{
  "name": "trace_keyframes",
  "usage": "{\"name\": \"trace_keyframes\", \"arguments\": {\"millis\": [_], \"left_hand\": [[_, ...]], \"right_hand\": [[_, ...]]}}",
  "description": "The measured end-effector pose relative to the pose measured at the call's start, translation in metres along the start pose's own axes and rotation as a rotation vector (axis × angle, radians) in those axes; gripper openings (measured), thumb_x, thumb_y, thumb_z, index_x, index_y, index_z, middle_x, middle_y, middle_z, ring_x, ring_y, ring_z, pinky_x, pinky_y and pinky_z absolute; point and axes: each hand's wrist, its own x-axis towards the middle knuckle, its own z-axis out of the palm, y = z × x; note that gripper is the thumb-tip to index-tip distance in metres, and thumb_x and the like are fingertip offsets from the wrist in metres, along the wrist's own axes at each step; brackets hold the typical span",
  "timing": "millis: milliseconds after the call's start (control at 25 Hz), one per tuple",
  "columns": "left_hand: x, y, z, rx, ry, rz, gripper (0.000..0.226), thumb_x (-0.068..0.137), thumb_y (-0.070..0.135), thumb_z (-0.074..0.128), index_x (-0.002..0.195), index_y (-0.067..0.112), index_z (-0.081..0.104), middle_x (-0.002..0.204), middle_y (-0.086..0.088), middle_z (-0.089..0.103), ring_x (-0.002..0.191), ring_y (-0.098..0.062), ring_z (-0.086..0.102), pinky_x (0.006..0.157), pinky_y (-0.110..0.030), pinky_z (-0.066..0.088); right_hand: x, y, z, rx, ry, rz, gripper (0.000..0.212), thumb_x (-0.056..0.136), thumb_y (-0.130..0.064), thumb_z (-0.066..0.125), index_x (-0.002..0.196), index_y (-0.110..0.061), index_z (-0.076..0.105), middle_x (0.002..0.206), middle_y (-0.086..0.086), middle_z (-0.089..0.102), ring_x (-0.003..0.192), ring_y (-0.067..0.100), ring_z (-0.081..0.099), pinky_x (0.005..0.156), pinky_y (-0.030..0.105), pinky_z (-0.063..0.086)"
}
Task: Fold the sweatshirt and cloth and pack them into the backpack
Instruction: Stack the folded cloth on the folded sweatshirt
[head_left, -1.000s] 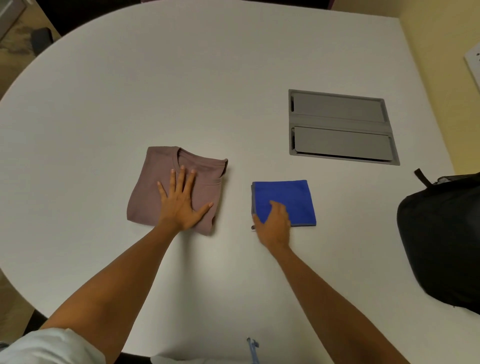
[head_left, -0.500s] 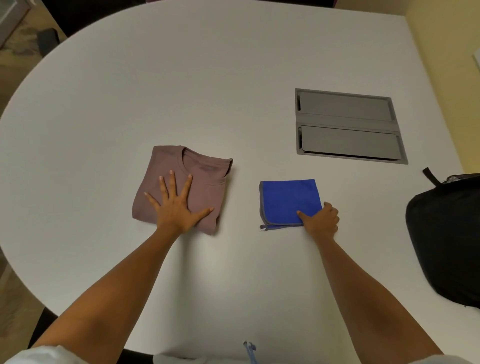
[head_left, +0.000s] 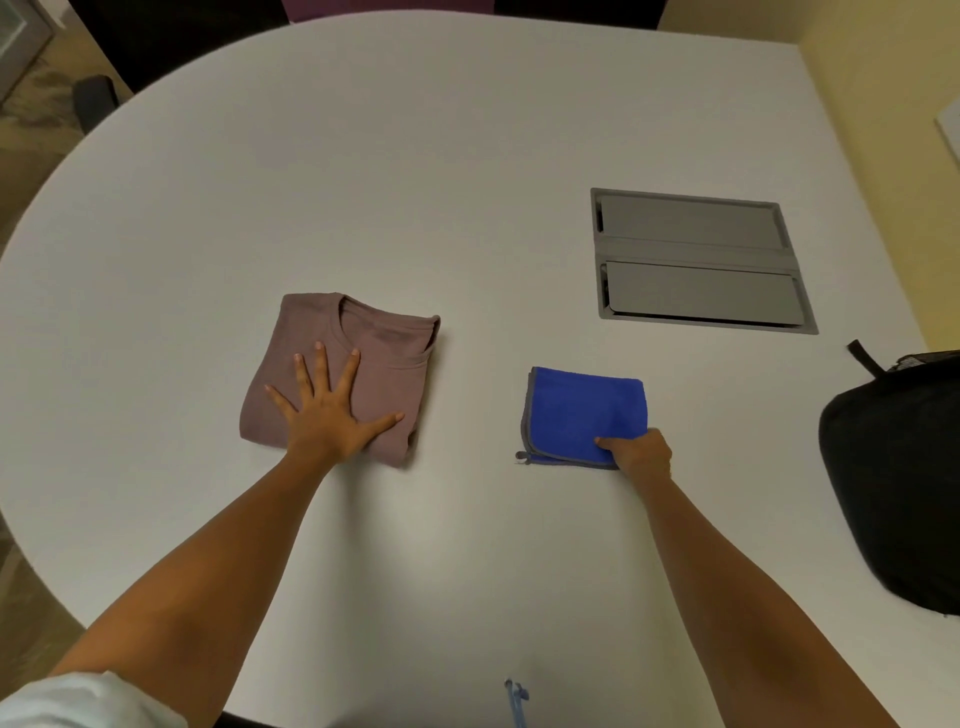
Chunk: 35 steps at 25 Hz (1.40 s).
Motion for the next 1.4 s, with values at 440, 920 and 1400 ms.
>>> {"name": "trace_keyframes", "arguments": {"millis": [440,920,1400], "left_hand": [[-0.003,0.001,-0.003,0.006,0.032,0.015,0.118,0.060,0.101,0.025,0.155,0.042,-0.015,0.166,-0.008,-0.019,0.152,-0.034,-0.018,0.110,-0.074,-0.012],[-0.049,0.003,-0.004,-0.854,0.556,-0.403,0.069,0.100,0.046,0.050,0.155,0.016,0.023,0.165,-0.007,0.020,0.151,-0.026,0.019,0.122,-0.059,0.010],[-0.014,0.026,-0.013,-0.398,0.365,-0.026,0.077,0.096,0.063,0.038,0.159,0.025,0.015,0.168,-0.004,0.003,0.155,-0.025,-0.007,0.123,-0.049,-0.005]], "right_hand": [[-0.085,-0.086,0.012,0.531,-0.005,-0.405,0.027,0.093,-0.019,0.065,0.116,-0.005,0.064,0.107,0.008,0.068,0.095,0.024,0.065,0.062,0.015,0.045],[-0.218,-0.213,0.098,1.019,-0.723,-0.597,0.023,0.097,-0.027,0.062,0.120,-0.025,0.063,0.127,0.003,0.068,0.116,0.021,0.065,0.097,0.044,0.055],[-0.157,-0.156,0.152,0.425,-0.626,-0.309,0.015,0.093,-0.012,0.067,0.095,-0.016,0.052,0.109,0.014,0.069,0.080,0.023,0.072,0.068,0.026,0.058]]}}
